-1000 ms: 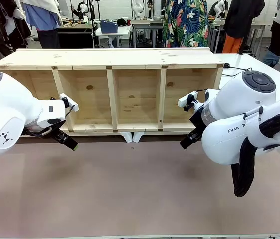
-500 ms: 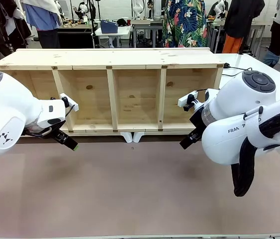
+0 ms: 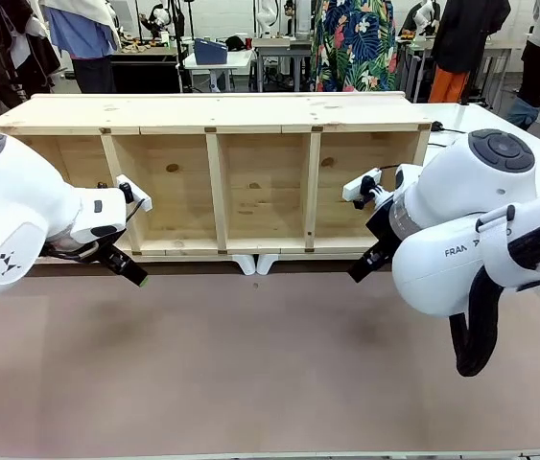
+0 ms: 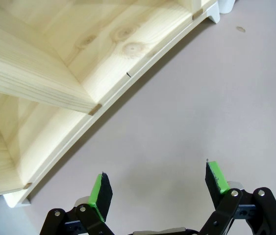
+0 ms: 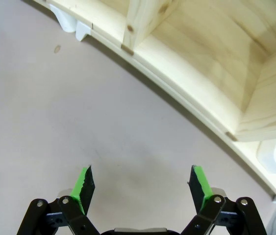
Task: Perform cable management.
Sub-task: When the cord part of the Power Cable appears at the lower middle area of the table and stops, grasp the cord part of the Power Cable.
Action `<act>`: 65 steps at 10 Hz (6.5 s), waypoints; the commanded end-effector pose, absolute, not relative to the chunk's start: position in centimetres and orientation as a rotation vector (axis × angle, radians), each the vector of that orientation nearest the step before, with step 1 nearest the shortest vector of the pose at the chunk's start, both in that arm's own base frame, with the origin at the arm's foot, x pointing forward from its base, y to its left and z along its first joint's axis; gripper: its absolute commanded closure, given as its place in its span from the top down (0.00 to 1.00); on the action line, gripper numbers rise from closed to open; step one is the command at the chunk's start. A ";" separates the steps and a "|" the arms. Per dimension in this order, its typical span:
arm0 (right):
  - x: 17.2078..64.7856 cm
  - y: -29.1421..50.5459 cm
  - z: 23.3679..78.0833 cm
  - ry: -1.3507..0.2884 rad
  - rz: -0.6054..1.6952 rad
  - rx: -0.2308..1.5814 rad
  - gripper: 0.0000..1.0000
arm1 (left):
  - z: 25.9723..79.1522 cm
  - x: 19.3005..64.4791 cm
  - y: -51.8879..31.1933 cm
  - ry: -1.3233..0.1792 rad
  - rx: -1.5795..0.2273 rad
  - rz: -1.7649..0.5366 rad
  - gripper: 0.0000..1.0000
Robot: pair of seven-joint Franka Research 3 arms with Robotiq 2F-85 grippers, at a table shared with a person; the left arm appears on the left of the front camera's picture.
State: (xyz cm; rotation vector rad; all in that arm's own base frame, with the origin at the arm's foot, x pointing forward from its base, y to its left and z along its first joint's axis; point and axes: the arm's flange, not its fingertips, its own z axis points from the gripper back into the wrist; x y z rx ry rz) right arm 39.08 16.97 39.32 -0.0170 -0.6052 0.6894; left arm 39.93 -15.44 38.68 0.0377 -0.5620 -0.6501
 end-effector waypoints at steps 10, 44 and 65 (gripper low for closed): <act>20.6 11.0 50.7 -0.809 0.486 -0.209 1.00 | 49.0 19.8 -10.1 -0.784 0.163 -0.514 1.00; 16.8 11.9 63.4 -0.918 0.416 -0.223 1.00 | 64.0 17.4 -8.2 -0.815 0.115 -0.386 1.00; 16.8 11.9 63.4 -0.918 0.416 -0.223 1.00 | 64.0 17.4 -8.2 -0.815 0.115 -0.386 1.00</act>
